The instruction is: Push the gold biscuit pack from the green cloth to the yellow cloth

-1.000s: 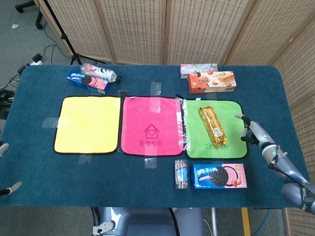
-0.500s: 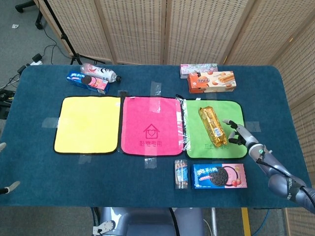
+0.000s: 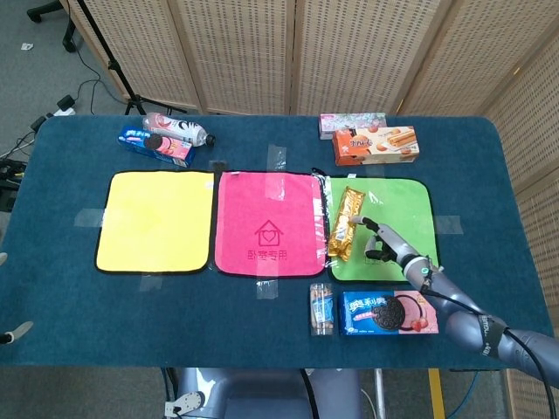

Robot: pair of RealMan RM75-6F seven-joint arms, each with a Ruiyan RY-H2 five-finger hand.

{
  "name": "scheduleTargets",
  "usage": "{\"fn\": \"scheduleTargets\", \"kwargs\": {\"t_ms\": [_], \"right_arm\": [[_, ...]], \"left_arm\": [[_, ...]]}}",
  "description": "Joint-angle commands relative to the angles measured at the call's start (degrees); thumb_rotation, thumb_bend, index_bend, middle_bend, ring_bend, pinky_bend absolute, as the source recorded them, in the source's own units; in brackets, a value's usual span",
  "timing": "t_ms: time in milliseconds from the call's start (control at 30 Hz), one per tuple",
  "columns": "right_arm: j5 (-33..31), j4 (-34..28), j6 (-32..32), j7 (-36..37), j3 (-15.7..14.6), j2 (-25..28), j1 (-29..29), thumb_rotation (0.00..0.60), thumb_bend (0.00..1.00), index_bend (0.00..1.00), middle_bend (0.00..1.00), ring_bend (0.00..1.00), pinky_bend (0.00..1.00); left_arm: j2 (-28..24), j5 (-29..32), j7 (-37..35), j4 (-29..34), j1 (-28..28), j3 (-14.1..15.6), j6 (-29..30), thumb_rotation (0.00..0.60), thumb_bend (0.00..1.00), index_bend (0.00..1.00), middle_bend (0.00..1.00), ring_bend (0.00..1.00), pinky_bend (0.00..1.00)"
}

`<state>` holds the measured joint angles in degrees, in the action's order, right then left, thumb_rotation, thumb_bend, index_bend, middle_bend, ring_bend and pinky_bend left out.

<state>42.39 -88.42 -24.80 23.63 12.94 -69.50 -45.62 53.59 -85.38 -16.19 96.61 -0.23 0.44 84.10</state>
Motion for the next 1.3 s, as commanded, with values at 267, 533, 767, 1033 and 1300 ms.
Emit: {"fn": "scheduleTargets", "kwargs": {"t_ms": [267,533,767,1033,1300], "right_arm": [[-9.75,-1.38,-4.41,-7.90,-3.50,-3.45,-7.84,0.600,1.00,0.10,0.09,0.00,0.17],[-16.84,-1.87,-6.68,-12.41,-4.50,-5.65,-13.03,0.600,1.00,0.10,0.09,0.00,0.17],[-19.61,-2.54,-7.89,-14.31,-4.44,-6.93,-15.30,0.600,1.00,0.10,0.09,0.00,0.17],[-23.01,-3.08,-9.64,-17.35,-4.09,-10.24,-19.08,0.600,1.00,0.10,0.09,0.00,0.17],[-24.66,-6.41,-13.85,-21.20,-3.20,-10.33,-21.66,0.600,1.00,0.10,0.09,0.00,0.17]], "left_arm": [[-0.43,0.38,-1.71,-0.51,-0.14,-0.13,-0.47,0.600,0.06,0.00,0.00,0.00,0.00],[-0.49,1.16,-2.01,-0.59,-0.43,-0.34,-1.29,0.600,0.06,0.00,0.00,0.00,0.00],[-0.46,1.59,-1.79,-0.52,-0.65,-0.44,-1.84,0.600,0.06,0.00,0.00,0.00,0.00],[-0.42,2.28,-1.81,-0.60,-0.92,-0.62,-2.57,0.600,0.06,0.00,0.00,0.00,0.00],[-0.51,3.00,-2.82,-1.14,-0.90,-0.81,-2.96,0.600,0.06,0.00,0.00,0.00,0.00]]}}
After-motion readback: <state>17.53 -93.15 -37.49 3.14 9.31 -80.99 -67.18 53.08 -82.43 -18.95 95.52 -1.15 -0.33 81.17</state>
